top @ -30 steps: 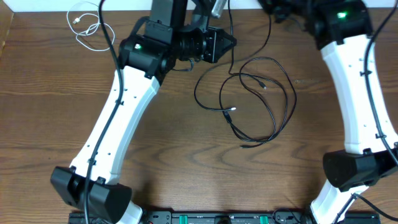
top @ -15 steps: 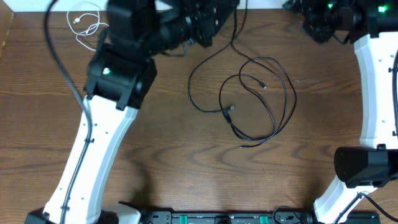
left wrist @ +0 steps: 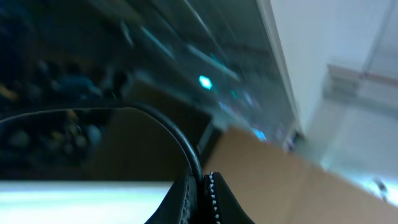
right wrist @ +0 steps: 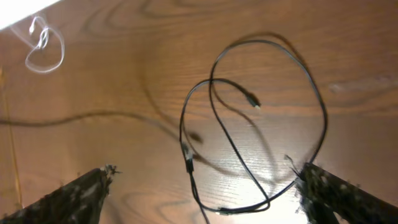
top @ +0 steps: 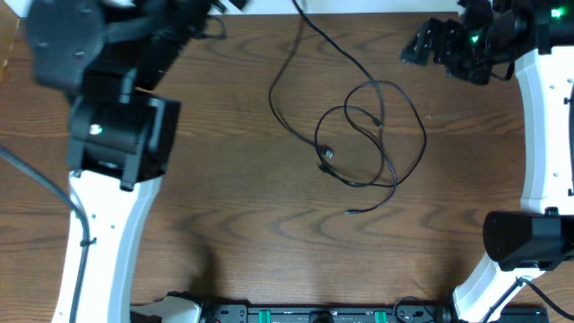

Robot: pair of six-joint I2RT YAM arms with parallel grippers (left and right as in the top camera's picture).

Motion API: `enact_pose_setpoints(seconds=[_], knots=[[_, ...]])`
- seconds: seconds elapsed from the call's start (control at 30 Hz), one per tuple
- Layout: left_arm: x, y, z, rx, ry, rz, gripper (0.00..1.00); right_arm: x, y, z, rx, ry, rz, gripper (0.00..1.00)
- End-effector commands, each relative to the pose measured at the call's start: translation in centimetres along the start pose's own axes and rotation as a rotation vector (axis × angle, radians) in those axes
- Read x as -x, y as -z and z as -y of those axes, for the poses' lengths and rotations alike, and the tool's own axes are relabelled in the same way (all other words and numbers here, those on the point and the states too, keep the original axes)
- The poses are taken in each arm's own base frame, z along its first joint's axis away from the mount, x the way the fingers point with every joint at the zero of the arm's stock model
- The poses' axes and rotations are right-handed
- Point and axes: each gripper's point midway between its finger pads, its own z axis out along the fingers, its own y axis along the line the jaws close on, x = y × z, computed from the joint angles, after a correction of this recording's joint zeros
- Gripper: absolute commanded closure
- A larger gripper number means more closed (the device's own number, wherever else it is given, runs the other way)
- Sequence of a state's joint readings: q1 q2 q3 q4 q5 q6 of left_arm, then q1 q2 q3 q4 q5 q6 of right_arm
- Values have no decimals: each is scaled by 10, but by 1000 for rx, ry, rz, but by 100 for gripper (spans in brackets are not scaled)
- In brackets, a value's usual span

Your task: Untangle cables

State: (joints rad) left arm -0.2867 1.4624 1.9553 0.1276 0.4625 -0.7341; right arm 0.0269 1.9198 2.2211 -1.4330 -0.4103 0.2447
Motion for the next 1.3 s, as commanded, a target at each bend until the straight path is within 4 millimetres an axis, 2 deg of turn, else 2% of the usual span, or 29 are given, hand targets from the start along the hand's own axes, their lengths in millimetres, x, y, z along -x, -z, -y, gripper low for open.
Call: enact_pose_setpoints(seconds=[0.0, 0.1, 0.2, 0.4, 0.53, 0.73, 0.77, 0.87, 0.97, 1.03, 1.1, 1.27], knots=[[60, 16, 2, 90, 5, 208, 92, -19, 6, -44, 207, 306, -42, 1], [79, 24, -1, 114, 49, 262, 92, -41, 10, -77, 369, 513, -78, 1], [83, 27, -4, 124, 54, 275, 93, -56, 8, -100, 440, 619, -96, 1], [89, 33, -23, 197, 51, 297, 93, -85, -1, -140, 504, 791, -128, 1], [89, 34, -26, 209, 50, 295, 93, -98, -12, -162, 487, 879, -134, 1], [88, 34, -27, 212, 52, 292, 92, -113, -17, -180, 491, 934, -143, 1], [88, 34, -27, 214, 53, 290, 93, -115, -17, -182, 493, 939, -146, 6], [86, 34, -30, 223, 57, 283, 92, -113, -18, -185, 497, 947, -133, 53], [82, 34, -35, 244, 66, 267, 93, -96, -20, -192, 474, 868, -76, 98], [77, 34, -39, 264, 67, 251, 93, -81, -15, -200, 473, 809, -19, 99], [72, 35, -46, 295, 49, 225, 93, -62, 3, -214, 495, 783, 82, 99], [59, 37, -60, 357, 22, 168, 92, -15, 70, -238, 521, 700, 354, 99]])
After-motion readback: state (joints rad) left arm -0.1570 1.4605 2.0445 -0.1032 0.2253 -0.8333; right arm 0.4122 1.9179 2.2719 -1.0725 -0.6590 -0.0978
